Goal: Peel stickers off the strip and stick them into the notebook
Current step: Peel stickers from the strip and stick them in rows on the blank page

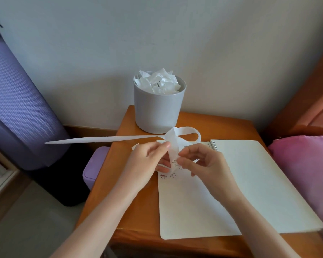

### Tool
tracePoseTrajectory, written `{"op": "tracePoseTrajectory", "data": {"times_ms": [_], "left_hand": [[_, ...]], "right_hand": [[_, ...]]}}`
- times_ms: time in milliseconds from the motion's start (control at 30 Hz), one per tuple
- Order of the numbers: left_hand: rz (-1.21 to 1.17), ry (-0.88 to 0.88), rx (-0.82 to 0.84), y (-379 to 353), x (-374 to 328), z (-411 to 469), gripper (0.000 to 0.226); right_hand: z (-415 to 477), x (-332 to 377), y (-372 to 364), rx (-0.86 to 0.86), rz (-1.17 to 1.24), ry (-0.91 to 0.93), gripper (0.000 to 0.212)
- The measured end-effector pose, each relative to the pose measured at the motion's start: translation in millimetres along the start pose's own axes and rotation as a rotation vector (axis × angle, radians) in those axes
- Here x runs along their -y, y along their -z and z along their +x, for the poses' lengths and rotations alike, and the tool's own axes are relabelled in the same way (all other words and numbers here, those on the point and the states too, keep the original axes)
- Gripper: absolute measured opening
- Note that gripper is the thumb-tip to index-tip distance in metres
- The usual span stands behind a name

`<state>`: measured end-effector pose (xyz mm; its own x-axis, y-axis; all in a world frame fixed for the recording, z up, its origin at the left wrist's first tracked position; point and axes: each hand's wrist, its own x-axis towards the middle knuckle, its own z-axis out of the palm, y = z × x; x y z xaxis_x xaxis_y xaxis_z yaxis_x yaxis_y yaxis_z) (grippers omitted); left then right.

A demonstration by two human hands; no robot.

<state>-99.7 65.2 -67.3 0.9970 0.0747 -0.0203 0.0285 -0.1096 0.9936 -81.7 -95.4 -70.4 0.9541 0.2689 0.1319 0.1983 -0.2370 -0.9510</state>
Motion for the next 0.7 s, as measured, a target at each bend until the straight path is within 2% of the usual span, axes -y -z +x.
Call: {"op": "tracePoseTrajectory", "data": {"times_ms": [67,233,700], "left_hand": [[0.002,0.030,0.015,-0.5,0.7,-1.5,0.023],[0.095,-0.029,0.069,-1.2,4.6,-7.8,0.008],[0.134,-0.099,0.049,-0.1,6.0,-9.3,0.006]], "right_hand": [[-0.2,0.3,0.5,-0.020,-0.015,0.007,0.013],[-1.6,0.1,1.0,-0.043,-0.051,0.026,0.011],[-0.5,-0.2,2.8,-0.008,-0.114,0.046,0.007]]}}
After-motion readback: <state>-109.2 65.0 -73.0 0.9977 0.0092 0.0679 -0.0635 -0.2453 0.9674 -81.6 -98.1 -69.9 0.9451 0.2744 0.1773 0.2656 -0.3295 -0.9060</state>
